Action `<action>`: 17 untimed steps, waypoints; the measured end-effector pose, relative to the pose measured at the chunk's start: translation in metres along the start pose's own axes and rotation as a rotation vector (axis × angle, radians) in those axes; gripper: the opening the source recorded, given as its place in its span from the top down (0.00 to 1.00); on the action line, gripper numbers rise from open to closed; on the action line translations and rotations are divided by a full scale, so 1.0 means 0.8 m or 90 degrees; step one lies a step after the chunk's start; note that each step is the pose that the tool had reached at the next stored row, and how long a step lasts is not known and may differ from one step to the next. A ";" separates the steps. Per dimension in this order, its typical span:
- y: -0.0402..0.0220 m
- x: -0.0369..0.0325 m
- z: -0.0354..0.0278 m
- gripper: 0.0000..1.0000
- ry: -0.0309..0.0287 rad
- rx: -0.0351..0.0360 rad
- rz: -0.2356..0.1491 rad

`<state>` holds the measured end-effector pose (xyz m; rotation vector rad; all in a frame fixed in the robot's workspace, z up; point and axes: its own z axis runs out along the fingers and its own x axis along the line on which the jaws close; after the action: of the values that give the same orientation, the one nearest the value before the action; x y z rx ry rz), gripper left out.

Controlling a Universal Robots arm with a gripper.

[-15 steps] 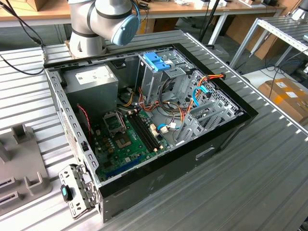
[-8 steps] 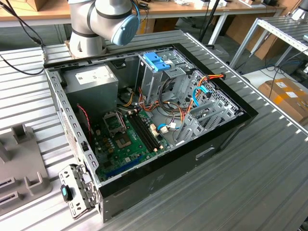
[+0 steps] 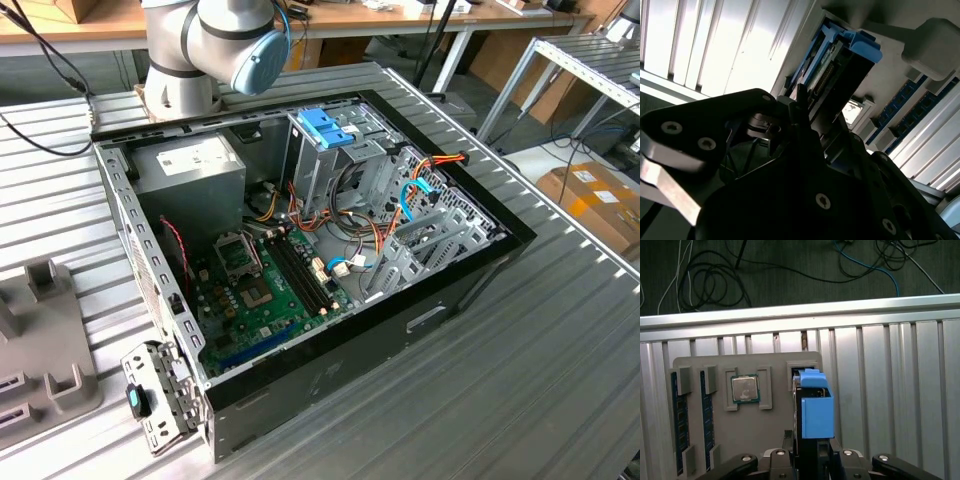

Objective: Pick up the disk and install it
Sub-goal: 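Pick up the disk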

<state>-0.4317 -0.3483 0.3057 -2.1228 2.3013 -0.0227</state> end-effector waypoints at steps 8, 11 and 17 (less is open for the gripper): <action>0.0000 0.0000 0.0002 0.64 -0.0001 0.0001 0.000; 0.0000 0.0000 0.0003 0.63 -0.0001 0.0000 0.000; 0.0000 -0.0001 0.0004 0.57 -0.0003 0.0001 -0.015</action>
<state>-0.4317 -0.3483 0.3054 -2.1488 2.2767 -0.0226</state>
